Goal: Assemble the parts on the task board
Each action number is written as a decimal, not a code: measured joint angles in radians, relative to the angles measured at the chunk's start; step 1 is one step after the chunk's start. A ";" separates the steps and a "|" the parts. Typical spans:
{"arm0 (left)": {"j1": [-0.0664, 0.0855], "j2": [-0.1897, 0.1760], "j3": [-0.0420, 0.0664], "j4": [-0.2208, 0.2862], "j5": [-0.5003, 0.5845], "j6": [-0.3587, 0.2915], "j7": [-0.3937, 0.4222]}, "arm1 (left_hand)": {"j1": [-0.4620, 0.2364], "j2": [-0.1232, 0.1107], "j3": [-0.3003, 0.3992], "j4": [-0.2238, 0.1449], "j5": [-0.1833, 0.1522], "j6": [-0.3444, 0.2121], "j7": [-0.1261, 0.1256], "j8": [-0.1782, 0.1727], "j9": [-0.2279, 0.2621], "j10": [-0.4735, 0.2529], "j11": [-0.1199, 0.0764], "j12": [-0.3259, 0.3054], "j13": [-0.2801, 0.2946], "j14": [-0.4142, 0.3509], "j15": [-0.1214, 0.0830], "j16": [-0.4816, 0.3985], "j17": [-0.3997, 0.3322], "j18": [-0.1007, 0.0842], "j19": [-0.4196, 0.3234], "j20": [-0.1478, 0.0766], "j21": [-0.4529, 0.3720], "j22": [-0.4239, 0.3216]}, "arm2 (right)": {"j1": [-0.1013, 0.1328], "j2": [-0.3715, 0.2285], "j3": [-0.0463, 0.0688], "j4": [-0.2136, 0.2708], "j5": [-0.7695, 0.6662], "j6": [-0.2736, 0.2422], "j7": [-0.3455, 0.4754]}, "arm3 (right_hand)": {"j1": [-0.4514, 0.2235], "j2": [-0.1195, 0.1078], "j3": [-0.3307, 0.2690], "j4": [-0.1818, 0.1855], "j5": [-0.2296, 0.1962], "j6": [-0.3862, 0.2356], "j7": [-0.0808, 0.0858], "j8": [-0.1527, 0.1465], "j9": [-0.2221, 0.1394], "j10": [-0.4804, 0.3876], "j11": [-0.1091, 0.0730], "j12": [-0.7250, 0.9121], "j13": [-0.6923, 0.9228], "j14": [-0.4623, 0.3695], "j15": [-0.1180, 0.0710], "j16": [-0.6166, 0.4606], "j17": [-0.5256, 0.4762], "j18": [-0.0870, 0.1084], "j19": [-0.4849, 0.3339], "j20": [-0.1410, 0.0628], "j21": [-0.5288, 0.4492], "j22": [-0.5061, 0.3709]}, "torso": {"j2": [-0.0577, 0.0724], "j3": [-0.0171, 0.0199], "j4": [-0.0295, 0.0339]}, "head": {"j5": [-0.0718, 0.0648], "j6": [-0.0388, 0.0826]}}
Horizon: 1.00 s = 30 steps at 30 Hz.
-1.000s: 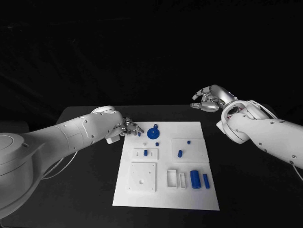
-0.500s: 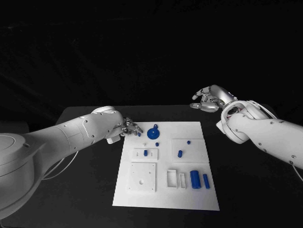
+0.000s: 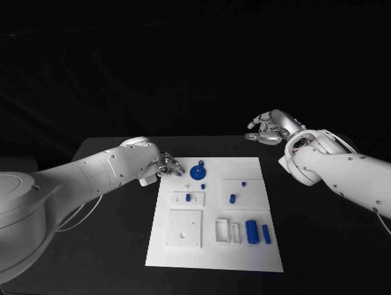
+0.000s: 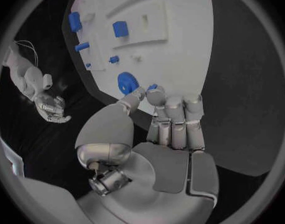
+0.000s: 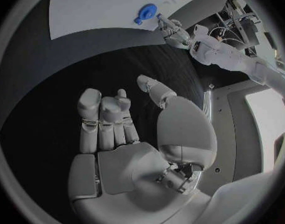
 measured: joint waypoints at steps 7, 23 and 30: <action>0.000 0.000 0.000 -0.002 0.003 0.002 0.003 | 0.005 0.023 0.003 -0.017 0.000 0.011 -0.003 0.000 -0.002 0.000 0.000 0.000 -0.002 0.000 0.000 0.000 0.001 -0.002 0.000 0.000 0.000 0.001 | 0.000 0.000 0.000 0.000 0.000 0.001 0.000 | 0.000 0.000 0.000 0.000 0.000 0.000 0.000 0.000 0.000 0.000 0.000 0.000 0.000 0.000 0.000 0.000 0.001 0.000 0.000 0.000 0.000 0.000 | 0.000 0.0001 0.0000 | 0.001 0.000; -0.002 -0.002 0.000 -0.002 0.015 0.001 0.009 | 0.005 0.100 0.019 -0.110 0.056 0.087 -0.028 0.018 -0.012 0.031 -0.020 -0.023 -0.025 0.005 -0.012 -0.001 -0.004 0.002 0.000 0.000 0.000 0.006 | 0.000 0.002 0.000 -0.001 0.000 0.002 0.000 | -0.004 0.004 0.000 0.000 0.000 0.000 0.000 0.000 0.001 0.000 0.000 0.000 -0.001 0.000 0.000 0.000 0.001 0.000 0.001 0.002 0.000 0.000 | 0.000 0.0002 0.0000 | 0.001 -0.004; -0.003 -0.009 -0.001 0.007 0.027 -0.004 0.011 | -0.005 0.109 0.035 -0.143 0.097 0.096 -0.027 0.018 -0.025 0.050 -0.025 -0.041 -0.036 0.018 -0.017 -0.006 -0.008 0.003 0.000 0.000 0.000 0.005 | 0.000 0.000 0.000 -0.001 0.000 0.003 0.000 | -0.004 0.004 0.000 0.000 0.000 -0.002 -0.002 0.000 0.001 0.000 0.000 0.000 -0.001 0.000 0.000 0.000 0.001 0.000 0.000 0.003 0.000 0.000 | 0.000 0.0002 0.0000 | 0.001 -0.005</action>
